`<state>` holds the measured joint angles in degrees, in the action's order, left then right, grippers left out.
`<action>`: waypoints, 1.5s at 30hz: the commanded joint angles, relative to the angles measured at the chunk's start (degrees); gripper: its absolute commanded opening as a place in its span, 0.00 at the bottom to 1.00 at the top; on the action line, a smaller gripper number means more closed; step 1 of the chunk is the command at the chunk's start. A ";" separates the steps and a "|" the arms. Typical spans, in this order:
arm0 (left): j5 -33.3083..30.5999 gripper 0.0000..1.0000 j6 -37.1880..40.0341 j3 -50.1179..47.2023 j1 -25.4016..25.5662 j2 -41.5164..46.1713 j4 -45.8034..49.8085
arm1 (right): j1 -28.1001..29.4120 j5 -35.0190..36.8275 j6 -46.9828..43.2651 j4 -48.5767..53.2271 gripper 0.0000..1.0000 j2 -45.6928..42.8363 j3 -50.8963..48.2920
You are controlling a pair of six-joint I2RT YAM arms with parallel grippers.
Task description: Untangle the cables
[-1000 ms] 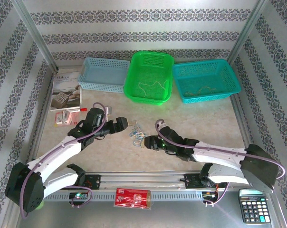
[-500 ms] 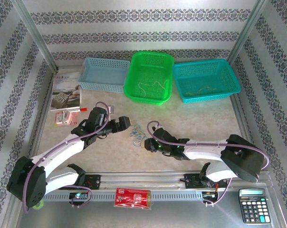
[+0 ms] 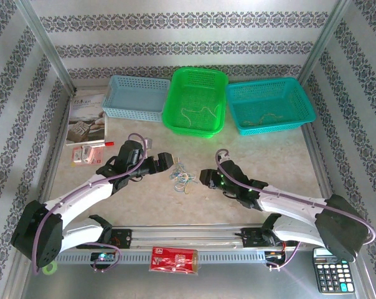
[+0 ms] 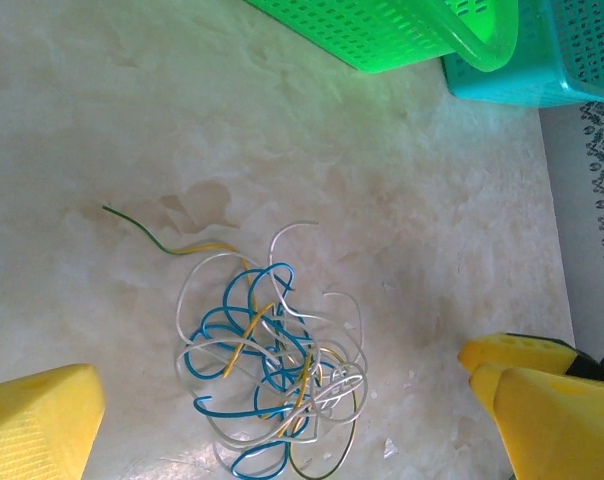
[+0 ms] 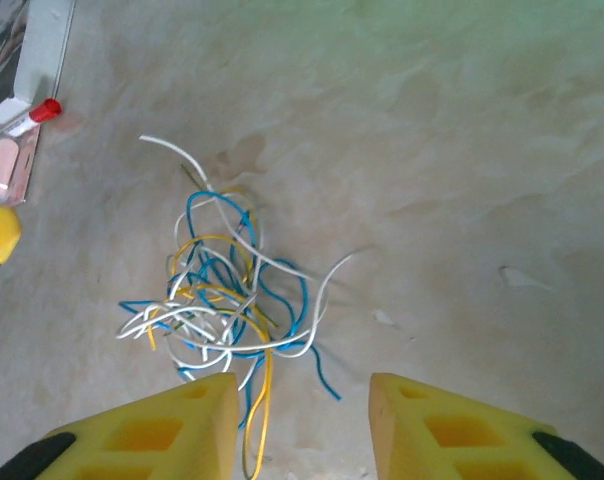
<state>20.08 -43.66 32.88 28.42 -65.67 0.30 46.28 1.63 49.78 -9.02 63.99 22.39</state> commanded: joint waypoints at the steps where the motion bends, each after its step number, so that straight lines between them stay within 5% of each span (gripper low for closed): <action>1: -0.12 1.00 -0.94 0.51 0.93 -0.82 -3.35 | -1.00 -2.36 -0.54 1.55 0.36 0.09 -1.25; 17: -0.15 1.00 -1.35 1.22 2.15 -3.72 -5.38 | 0.16 -8.13 0.31 -6.75 0.33 13.73 1.76; 36: -0.48 1.00 -0.63 0.16 2.16 -2.89 -4.69 | 1.49 -8.31 3.31 -13.72 0.28 19.24 1.82; 45: -0.57 1.00 -0.39 -0.40 2.18 -2.27 -4.44 | 0.75 -8.83 3.12 -14.73 0.14 20.67 2.51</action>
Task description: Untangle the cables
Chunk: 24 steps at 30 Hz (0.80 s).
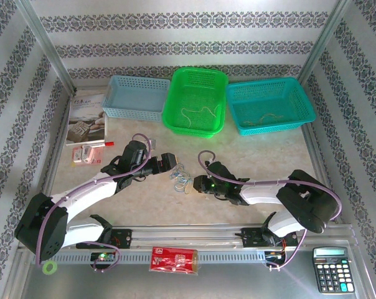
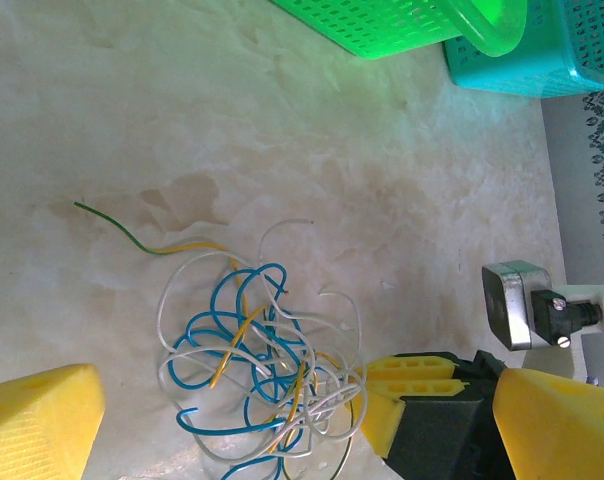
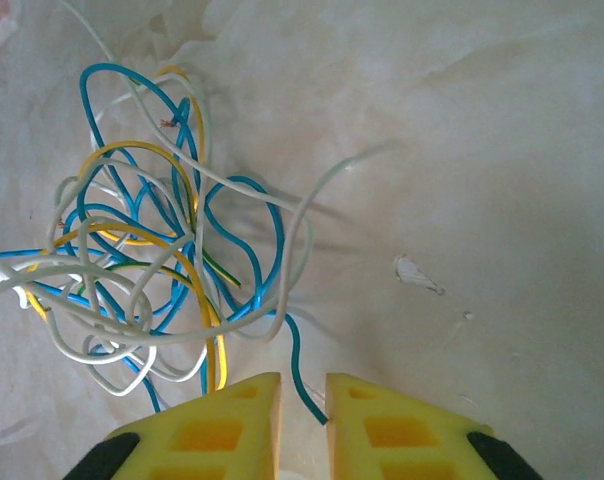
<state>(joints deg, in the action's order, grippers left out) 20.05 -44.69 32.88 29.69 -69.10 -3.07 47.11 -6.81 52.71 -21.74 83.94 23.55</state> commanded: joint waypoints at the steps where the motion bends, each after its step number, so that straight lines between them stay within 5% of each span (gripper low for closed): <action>1: -0.55 1.00 0.68 -0.36 0.98 1.15 -1.06 | -0.36 -0.79 0.08 -1.95 0.11 0.55 1.33; 4: -0.58 1.00 1.17 -0.23 0.91 1.29 -0.81 | -1.31 -1.77 -0.88 -0.94 0.00 -1.27 1.57; 24: -1.99 1.00 9.88 -0.20 0.92 6.71 -0.73 | -2.59 -4.87 -11.48 23.03 0.00 -19.73 21.25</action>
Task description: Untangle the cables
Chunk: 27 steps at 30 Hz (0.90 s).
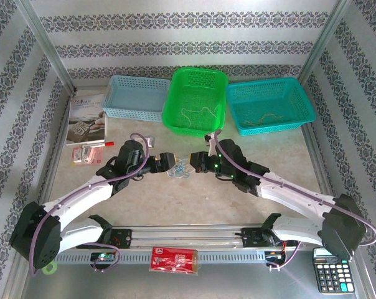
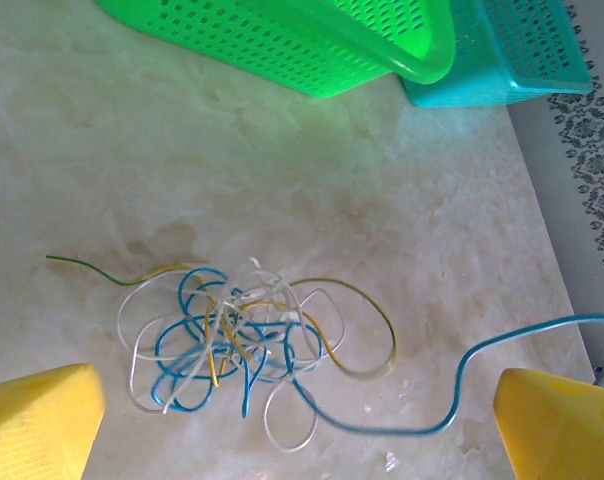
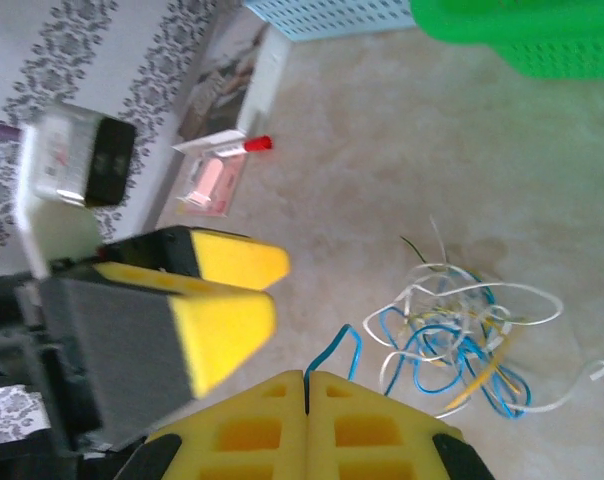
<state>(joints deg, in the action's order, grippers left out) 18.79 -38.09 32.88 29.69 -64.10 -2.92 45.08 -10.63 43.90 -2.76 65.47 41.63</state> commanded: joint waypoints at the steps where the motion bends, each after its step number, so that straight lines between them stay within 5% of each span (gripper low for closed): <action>1: -0.32 1.00 3.84 -0.50 0.90 2.01 -1.69 | -0.56 -1.22 -2.92 4.40 0.00 -1.29 4.30; 17: 6.07 1.00 9.77 -1.95 2.29 4.74 -12.63 | -0.54 -4.49 -5.31 7.34 0.00 2.98 19.75; 27: 0.35 0.96 10.76 1.96 2.66 -3.08 -16.14 | 0.03 -5.45 -4.80 8.74 0.00 2.00 25.74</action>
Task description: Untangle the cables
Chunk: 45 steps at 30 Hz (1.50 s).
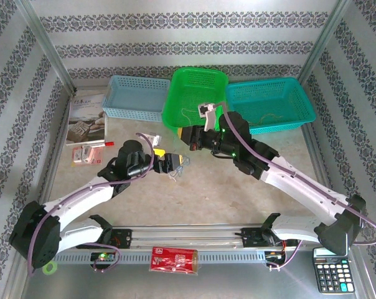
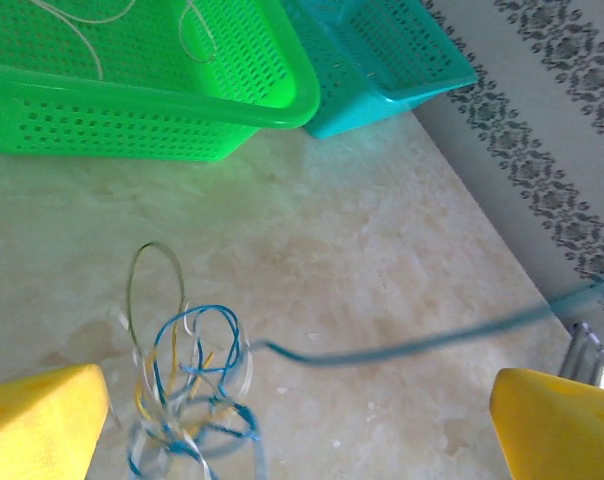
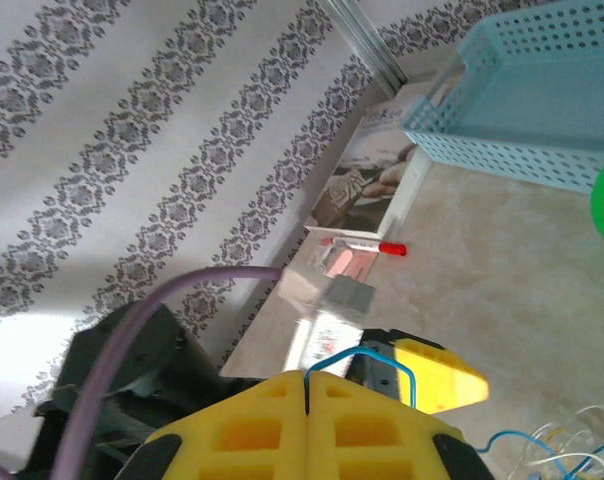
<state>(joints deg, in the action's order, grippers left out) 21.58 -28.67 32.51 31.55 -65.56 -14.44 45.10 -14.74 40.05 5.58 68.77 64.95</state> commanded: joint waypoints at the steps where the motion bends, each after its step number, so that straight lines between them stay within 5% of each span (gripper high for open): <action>1: -2.66 0.94 1.20 2.41 0.85 -2.37 -5.37 | 0.08 -1.38 -0.86 0.38 0.00 -1.53 2.82; 14: -0.52 0.47 -0.50 -1.45 0.90 -9.25 -14.58 | -1.52 -2.67 -2.11 2.69 0.00 0.01 12.58; 26: 0.60 0.29 -1.65 -3.68 1.14 -16.21 -20.13 | -5.21 -6.26 0.14 0.70 0.00 2.33 24.71; 36: 0.92 0.31 -2.36 -4.89 1.28 -16.19 -21.03 | -8.23 -5.60 0.28 0.33 0.00 0.16 25.75; 45: -0.29 0.64 -0.98 -5.48 1.27 -7.46 -13.92 | -8.54 -5.13 -0.62 0.29 0.00 -2.16 16.59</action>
<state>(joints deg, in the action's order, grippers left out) 21.74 -30.35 27.70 31.94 -76.64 -31.18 37.21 -19.86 40.10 6.98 67.81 84.01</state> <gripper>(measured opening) 0.617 0.050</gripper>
